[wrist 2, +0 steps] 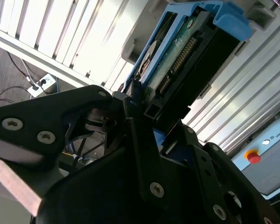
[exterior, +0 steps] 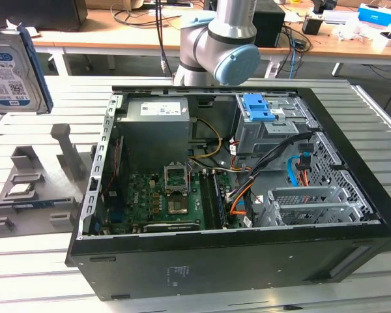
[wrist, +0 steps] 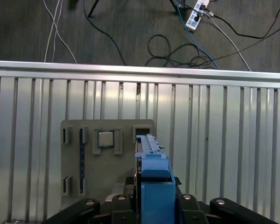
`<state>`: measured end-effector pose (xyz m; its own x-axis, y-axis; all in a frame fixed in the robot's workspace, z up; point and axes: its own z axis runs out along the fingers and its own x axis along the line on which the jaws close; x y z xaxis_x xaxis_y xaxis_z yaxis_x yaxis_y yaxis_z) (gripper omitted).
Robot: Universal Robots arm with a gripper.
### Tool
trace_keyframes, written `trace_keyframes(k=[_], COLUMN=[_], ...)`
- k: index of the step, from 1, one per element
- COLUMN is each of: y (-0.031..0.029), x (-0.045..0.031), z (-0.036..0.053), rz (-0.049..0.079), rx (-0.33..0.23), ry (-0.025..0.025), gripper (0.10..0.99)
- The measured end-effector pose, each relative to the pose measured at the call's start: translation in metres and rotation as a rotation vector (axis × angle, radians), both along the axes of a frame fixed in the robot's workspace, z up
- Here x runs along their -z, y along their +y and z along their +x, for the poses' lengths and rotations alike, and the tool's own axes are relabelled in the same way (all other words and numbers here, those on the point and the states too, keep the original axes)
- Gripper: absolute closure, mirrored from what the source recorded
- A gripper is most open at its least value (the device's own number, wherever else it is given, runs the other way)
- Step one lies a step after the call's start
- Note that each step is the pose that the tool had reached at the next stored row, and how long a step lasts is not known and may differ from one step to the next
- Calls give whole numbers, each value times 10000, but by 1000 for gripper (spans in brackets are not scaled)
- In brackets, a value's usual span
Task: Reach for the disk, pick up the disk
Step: 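Pick up the disk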
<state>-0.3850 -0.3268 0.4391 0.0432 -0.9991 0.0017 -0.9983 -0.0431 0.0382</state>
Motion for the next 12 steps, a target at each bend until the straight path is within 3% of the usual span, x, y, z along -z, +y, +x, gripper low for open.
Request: trace_keyframes(k=[12], y=[0], x=[-338], z=[1], rz=[0], rx=[0], ry=[0], gripper=[718])
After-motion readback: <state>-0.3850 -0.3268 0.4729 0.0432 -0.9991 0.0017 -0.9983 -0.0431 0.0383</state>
